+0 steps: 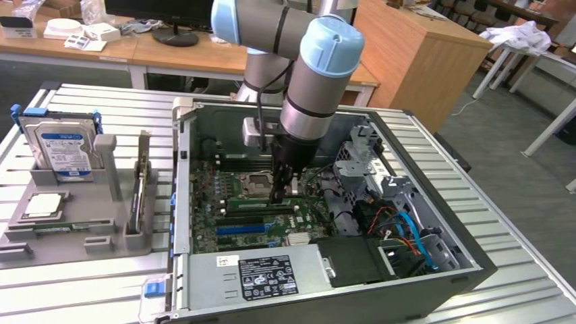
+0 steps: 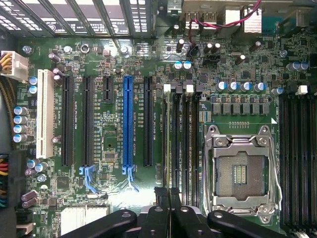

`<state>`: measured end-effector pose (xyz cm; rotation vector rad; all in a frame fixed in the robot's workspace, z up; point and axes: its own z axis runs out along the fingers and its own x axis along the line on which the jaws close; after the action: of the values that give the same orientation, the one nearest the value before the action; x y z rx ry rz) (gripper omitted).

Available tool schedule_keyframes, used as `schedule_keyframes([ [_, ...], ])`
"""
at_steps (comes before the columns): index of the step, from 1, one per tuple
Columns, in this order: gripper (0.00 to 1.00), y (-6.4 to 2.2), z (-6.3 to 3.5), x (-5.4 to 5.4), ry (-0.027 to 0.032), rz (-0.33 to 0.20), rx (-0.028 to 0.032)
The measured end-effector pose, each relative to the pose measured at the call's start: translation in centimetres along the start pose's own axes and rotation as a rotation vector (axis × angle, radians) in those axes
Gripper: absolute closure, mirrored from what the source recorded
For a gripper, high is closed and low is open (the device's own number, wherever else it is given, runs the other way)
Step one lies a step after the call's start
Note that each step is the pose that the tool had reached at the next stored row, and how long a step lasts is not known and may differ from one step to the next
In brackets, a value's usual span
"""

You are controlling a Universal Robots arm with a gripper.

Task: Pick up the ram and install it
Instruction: 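Insert the ram into the slot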

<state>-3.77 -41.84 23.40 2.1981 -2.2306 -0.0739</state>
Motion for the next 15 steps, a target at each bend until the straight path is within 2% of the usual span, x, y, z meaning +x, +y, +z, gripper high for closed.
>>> schedule_keyframes([
  [15,0.88,-0.01,0.17,-0.04,0.0001,0.0,0.0],
])
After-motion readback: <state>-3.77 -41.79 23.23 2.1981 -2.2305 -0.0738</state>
